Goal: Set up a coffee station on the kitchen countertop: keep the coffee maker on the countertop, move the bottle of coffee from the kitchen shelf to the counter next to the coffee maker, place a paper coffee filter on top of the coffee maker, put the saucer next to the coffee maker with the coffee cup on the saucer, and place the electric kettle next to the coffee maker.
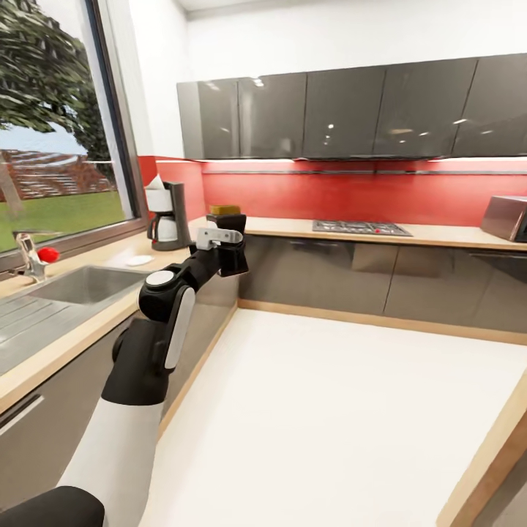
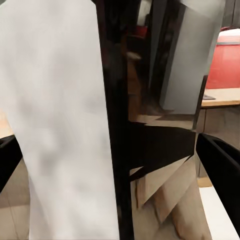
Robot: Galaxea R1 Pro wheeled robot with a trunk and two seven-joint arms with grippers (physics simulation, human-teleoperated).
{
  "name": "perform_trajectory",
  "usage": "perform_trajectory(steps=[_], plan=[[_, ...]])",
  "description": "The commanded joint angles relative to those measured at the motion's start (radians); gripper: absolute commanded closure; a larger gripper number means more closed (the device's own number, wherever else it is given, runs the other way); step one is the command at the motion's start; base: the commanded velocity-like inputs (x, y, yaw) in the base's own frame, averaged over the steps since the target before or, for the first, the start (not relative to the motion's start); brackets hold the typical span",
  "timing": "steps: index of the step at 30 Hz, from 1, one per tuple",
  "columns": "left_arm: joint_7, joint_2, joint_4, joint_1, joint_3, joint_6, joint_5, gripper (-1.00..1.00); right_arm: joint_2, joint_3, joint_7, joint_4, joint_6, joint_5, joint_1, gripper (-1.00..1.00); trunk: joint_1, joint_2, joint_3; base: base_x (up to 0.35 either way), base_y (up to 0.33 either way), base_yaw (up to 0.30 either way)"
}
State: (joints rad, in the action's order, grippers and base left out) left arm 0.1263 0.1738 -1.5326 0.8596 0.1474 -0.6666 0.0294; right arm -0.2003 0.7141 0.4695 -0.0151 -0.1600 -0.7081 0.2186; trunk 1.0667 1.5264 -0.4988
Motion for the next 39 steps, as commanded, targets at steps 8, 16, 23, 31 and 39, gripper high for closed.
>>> perform_trajectory(steps=[8, 16, 23, 31, 39], plan=[[0.006, 0.001, 0.0, 0.001, -0.002, -0.005, 0.003, 1.0, -0.001, 0.008, 0.001, -0.002, -0.004, -0.01, 0.001, -1.0, 0.0, 0.001, -0.001, 0.3, -0.171, 0.0], [0.006, 0.001, 0.0, 0.001, -0.002, -0.007, 0.003, 1.0, -0.001, 0.008, 0.001, -0.002, -0.004, -0.01, 0.001, -1.0, 0.0, 0.001, -0.001, 0.316, -0.091, 0.0], [0.006, 0.001, 0.001, 0.001, -0.003, -0.007, 0.003, 1.0, -0.001, 0.008, 0.001, -0.002, -0.004, -0.01, 0.001, -1.0, 0.0, 0.001, -0.001, 0.325, -0.01, 0.0], [0.006, 0.001, 0.003, -0.005, -0.003, -0.007, 0.003, 1.0, -0.001, 0.008, 0.001, -0.002, -0.004, -0.01, 0.001, -1.0, 0.0, 0.001, -0.001, 0.326, -0.006, 0.0], [0.006, 0.001, 0.004, -0.01, -0.003, -0.007, 0.003, 1.0, -0.001, 0.008, 0.001, -0.002, -0.004, -0.009, 0.001, -1.0, 0.0, 0.001, -0.001, 0.326, -0.07, 0.0]])
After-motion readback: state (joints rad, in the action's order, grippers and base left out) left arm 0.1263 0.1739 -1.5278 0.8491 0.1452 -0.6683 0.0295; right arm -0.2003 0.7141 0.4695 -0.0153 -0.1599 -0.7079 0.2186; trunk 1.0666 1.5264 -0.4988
